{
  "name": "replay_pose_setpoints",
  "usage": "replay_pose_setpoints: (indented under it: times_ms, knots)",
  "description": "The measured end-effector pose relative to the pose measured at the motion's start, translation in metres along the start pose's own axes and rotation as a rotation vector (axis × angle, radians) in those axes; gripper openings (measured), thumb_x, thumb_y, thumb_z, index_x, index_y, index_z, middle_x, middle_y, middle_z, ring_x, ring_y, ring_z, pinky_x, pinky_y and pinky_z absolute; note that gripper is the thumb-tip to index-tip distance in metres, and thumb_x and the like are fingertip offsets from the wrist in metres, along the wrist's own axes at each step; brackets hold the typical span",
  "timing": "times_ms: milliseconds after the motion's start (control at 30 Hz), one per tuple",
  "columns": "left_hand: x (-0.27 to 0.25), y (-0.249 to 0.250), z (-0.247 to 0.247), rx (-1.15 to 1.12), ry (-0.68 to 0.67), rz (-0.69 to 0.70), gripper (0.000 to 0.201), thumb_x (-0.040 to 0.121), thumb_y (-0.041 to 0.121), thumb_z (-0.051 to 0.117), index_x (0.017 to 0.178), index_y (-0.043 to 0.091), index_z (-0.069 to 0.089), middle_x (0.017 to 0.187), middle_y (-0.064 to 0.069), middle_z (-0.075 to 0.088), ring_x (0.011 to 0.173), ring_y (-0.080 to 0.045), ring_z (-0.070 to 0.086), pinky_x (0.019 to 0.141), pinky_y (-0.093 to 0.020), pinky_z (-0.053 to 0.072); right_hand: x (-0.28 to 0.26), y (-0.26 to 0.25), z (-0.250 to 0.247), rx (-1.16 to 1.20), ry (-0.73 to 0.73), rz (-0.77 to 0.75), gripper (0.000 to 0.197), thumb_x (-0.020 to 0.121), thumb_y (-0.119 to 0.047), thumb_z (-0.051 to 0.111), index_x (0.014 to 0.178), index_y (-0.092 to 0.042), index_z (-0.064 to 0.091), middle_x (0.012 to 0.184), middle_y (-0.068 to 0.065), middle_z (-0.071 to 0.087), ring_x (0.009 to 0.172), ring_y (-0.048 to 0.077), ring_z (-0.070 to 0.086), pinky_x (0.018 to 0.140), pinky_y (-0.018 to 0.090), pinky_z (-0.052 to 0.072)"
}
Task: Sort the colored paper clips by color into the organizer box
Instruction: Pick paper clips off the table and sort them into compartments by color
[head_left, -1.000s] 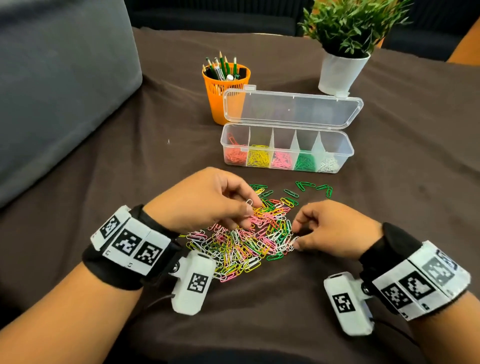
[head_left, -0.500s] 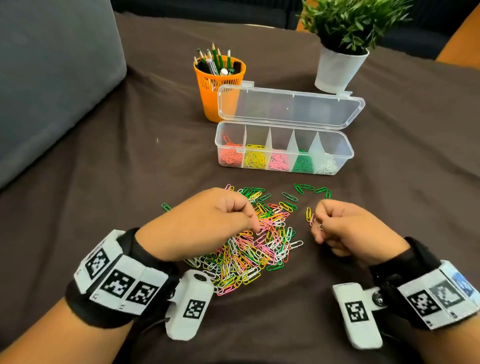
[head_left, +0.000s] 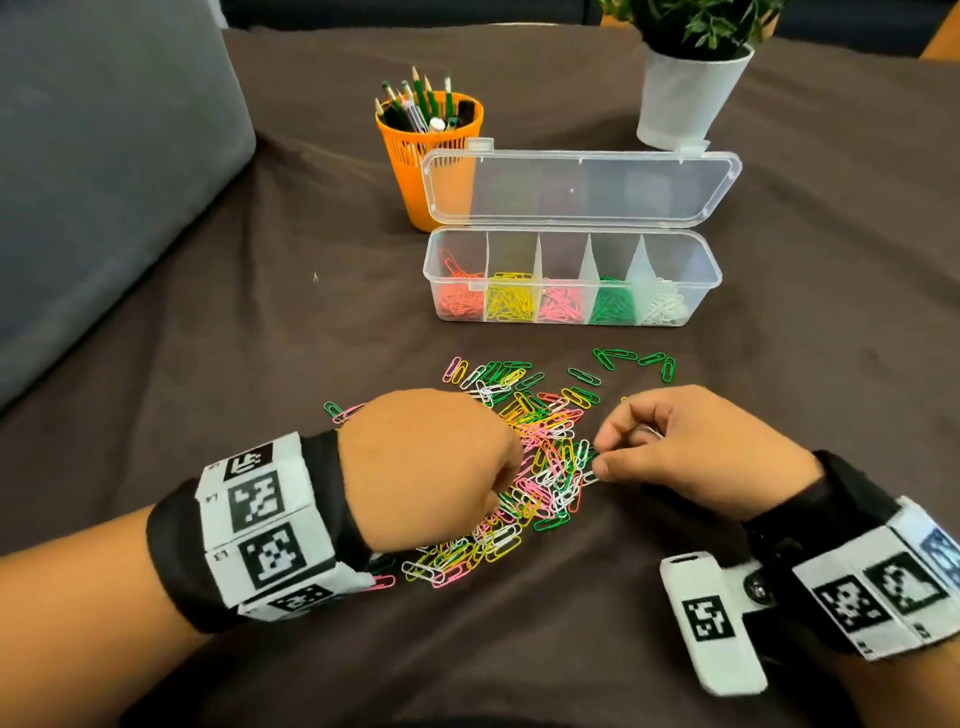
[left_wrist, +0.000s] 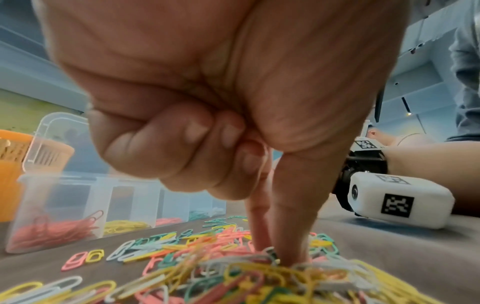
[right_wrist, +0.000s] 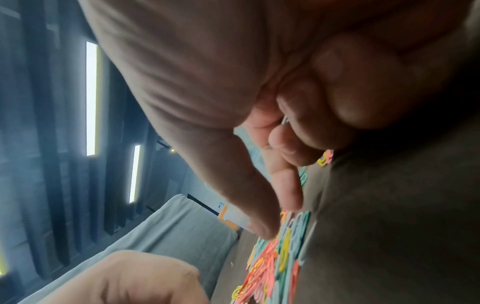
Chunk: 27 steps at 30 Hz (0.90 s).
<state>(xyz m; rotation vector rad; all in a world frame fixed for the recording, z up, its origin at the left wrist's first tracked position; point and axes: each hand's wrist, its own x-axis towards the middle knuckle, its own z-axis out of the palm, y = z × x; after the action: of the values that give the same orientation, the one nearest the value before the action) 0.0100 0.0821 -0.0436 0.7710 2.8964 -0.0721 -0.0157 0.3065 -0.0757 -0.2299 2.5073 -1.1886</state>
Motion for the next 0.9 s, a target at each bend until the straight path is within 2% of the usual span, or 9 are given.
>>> replay_pose_setpoints:
  times_ms: [133, 233, 300, 367, 467, 567, 700, 800, 900]
  knots:
    - [0.000, -0.008, -0.002, -0.088, -0.003, 0.016, 0.015, 0.088, 0.042, 0.061, 0.092, 0.029, 0.062, 0.068, 0.011, 0.053, 0.066, -0.005, 0.047, 0.053, -0.022, 0.030, 0.005, -0.001, 0.001, -0.098, -0.048, 0.040, 0.017, 0.069, -0.018, 0.086, 0.077, -0.015, 0.071, 0.039, -0.012, 0.039, 0.040, 0.004, 0.033, 0.045, 0.014, 0.029]
    - [-0.007, -0.019, -0.008, -0.321, 0.008, 0.010, 0.010, 0.085, 0.038, 0.065, 0.083, 0.030, 0.062, 0.059, 0.012, 0.052, 0.056, -0.001, 0.048, 0.051, -0.016, 0.031, 0.007, -0.007, 0.006, -0.231, -0.067, 0.037, 0.014, 0.069, -0.020, 0.083, 0.073, -0.016, 0.071, 0.046, -0.012, 0.052, 0.041, 0.002, 0.042, 0.045, 0.012, 0.034]
    - [-0.011, -0.026, -0.013, -0.612, -0.008, -0.023, 0.011, 0.083, 0.028, 0.068, 0.077, 0.024, 0.060, 0.057, 0.011, 0.052, 0.050, -0.003, 0.044, 0.051, -0.019, 0.036, 0.007, -0.010, 0.008, -0.323, -0.068, 0.032, 0.008, 0.072, -0.019, 0.077, 0.070, -0.015, 0.070, 0.053, -0.009, 0.058, 0.046, 0.002, 0.047, 0.049, 0.012, 0.039]
    - [-0.016, -0.035, -0.017, -1.079, -0.029, -0.083, 0.013, 0.076, 0.019, 0.066, 0.068, 0.020, 0.055, 0.059, 0.007, 0.052, 0.050, -0.007, 0.045, 0.047, -0.020, 0.037, 0.006, -0.011, 0.007, -0.360, -0.077, 0.026, 0.008, 0.075, -0.016, 0.069, 0.068, -0.013, 0.068, 0.049, -0.009, 0.055, 0.045, 0.003, 0.045, 0.050, 0.012, 0.039]
    - [-0.027, -0.058, -0.018, -1.660, 0.027, -0.171, 0.013, 0.058, 0.017, 0.067, 0.062, 0.021, 0.056, 0.064, -0.006, 0.056, 0.047, -0.012, 0.048, 0.039, -0.017, 0.036, 0.003, -0.013, 0.006, -0.377, -0.093, 0.002, 0.007, 0.075, -0.015, 0.067, 0.069, -0.014, 0.065, 0.051, -0.007, 0.052, 0.045, 0.004, 0.042, 0.049, 0.013, 0.037]
    - [-0.028, -0.074, -0.019, -1.753, 0.137, -0.257, 0.026, 0.063, 0.001, 0.069, 0.067, 0.018, 0.050, 0.068, -0.010, 0.058, 0.049, -0.012, 0.051, 0.038, -0.017, 0.039, 0.000, -0.012, 0.003, -0.362, -0.073, 0.003, 0.010, 0.072, -0.017, 0.077, 0.076, -0.017, 0.067, 0.054, -0.006, 0.049, 0.044, 0.004, 0.039, 0.050, 0.016, 0.036]
    - [-0.032, -0.089, -0.019, -1.813, 0.258, -0.332, 0.023, 0.074, 0.004, 0.064, 0.072, 0.018, 0.046, 0.072, -0.010, 0.062, 0.050, -0.008, 0.048, 0.040, -0.014, 0.037, 0.003, -0.014, 0.006, -0.383, -0.077, 0.036, 0.008, 0.073, -0.017, 0.076, 0.071, -0.017, 0.068, 0.054, -0.002, 0.053, 0.043, 0.004, 0.039, 0.049, 0.016, 0.037]
    - [-0.031, -0.097, -0.017, -1.862, 0.251, -0.361, 0.029, 0.076, -0.006, 0.058, 0.075, 0.019, 0.044, 0.071, -0.009, 0.059, 0.049, -0.009, 0.045, 0.038, -0.015, 0.035, 0.003, -0.014, 0.006, -0.382, -0.076, 0.056, 0.009, 0.077, -0.014, 0.068, 0.068, -0.012, 0.065, 0.052, -0.003, 0.052, 0.045, 0.006, 0.039, 0.050, 0.017, 0.037]
    - [-0.031, -0.103, -0.014, -1.970, 0.196, -0.373, 0.024, 0.073, -0.004, 0.047, 0.076, 0.019, 0.043, 0.069, -0.009, 0.056, 0.046, -0.009, 0.042, 0.037, -0.016, 0.032, 0.001, -0.015, 0.000, -0.178, -0.066, 0.126, 0.018, 0.080, -0.013, 0.065, 0.066, -0.009, 0.055, 0.050, -0.006, 0.044, 0.043, 0.007, 0.034, 0.043, 0.018, 0.030]
